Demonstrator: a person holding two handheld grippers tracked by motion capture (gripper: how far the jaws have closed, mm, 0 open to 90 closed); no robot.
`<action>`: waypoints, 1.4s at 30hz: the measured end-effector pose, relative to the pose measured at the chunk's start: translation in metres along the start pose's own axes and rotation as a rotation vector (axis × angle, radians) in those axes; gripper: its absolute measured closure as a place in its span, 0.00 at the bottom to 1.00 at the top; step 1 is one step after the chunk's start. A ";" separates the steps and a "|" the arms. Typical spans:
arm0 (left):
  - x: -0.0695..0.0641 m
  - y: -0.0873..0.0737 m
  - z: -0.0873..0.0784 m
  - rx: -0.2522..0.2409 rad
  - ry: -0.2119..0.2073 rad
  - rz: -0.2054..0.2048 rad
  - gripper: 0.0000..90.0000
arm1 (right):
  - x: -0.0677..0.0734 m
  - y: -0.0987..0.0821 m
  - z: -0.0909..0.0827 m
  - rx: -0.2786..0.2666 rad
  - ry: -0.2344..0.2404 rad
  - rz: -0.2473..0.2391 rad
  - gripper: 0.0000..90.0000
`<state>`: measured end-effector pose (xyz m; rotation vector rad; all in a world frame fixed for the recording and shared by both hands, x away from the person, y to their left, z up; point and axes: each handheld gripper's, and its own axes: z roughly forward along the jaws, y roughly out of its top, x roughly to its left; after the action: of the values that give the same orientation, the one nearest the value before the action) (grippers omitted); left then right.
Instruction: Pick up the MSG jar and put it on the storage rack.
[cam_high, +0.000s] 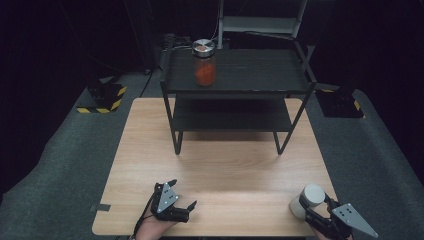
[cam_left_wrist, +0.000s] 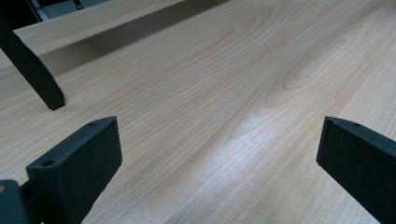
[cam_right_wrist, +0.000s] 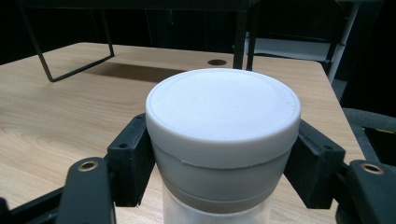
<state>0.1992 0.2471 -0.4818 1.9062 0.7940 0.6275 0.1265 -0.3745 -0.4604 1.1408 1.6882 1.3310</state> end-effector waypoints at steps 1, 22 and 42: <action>0.000 0.000 0.000 0.000 0.000 0.000 0.00 | 0.000 0.000 0.000 -0.001 0.000 0.001 0.37; 0.000 0.000 0.000 0.002 -0.001 0.001 0.00 | 0.004 0.002 0.001 -0.004 -0.008 -0.012 0.38; 0.001 0.002 -0.001 0.015 -0.004 -0.001 0.00 | 0.005 0.032 0.002 -0.043 0.041 -0.034 0.38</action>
<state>0.1996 0.2472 -0.4799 1.9198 0.7989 0.6185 0.1332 -0.3662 -0.4293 1.0623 1.6925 1.3721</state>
